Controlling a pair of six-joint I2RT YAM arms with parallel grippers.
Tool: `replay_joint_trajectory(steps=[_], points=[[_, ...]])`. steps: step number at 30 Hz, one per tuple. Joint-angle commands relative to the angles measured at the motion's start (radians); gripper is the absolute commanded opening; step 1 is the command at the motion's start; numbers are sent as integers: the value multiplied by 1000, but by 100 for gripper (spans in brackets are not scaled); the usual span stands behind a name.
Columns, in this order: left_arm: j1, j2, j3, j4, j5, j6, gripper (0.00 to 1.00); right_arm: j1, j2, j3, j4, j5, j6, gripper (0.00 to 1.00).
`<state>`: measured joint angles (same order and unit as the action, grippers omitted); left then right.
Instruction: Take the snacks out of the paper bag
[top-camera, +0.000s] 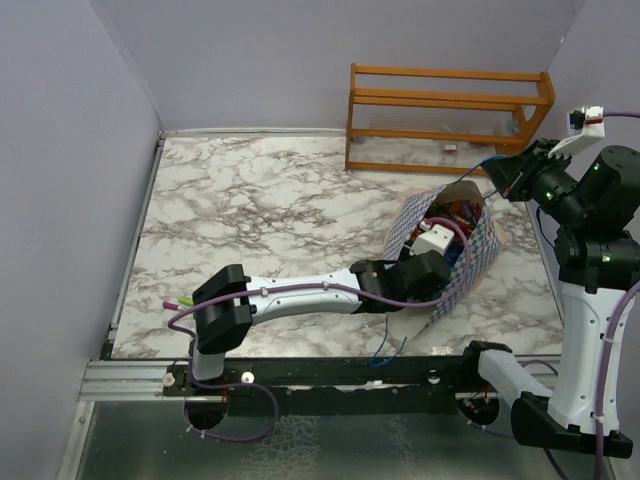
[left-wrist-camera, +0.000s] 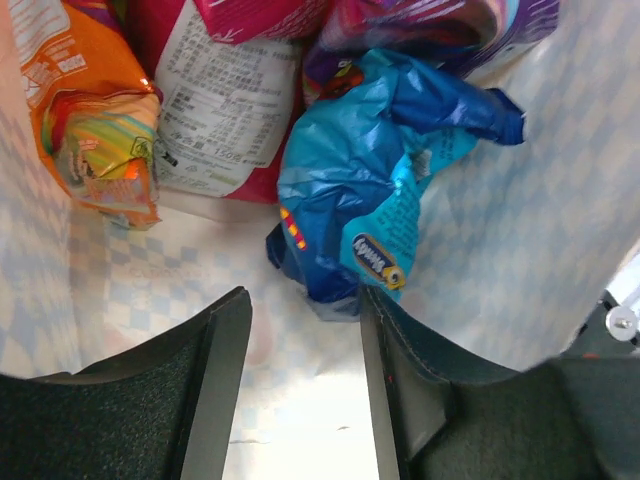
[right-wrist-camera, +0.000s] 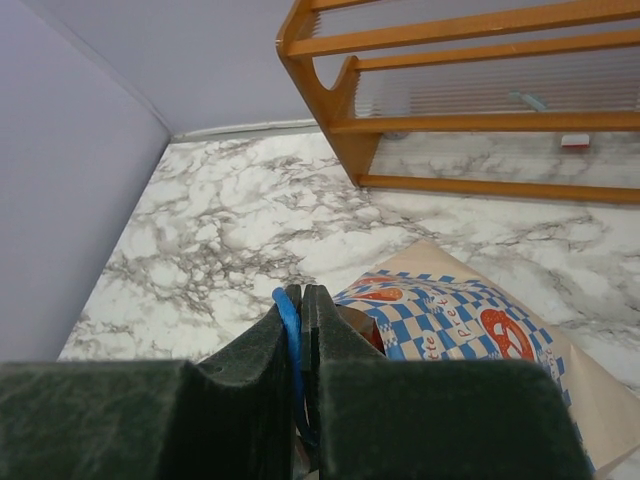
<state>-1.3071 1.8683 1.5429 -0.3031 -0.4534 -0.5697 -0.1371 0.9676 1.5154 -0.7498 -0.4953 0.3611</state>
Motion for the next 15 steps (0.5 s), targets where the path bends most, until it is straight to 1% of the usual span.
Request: replay_joint_trajectory(steps=[1, 7, 13, 15], points=[[-2, 29, 39, 72, 76, 8, 51, -2, -32, 54, 93, -28, -5, 6], [-1, 102, 102, 55, 78, 26, 51, -2, -34, 57, 98, -38, 2, 6], [-2, 136, 130, 38, 29, 73, 45, -2, -37, 54, 90, -34, -4, 6], [-1, 139, 134, 32, 25, 85, 40, -2, -40, 48, 93, -35, -4, 6]])
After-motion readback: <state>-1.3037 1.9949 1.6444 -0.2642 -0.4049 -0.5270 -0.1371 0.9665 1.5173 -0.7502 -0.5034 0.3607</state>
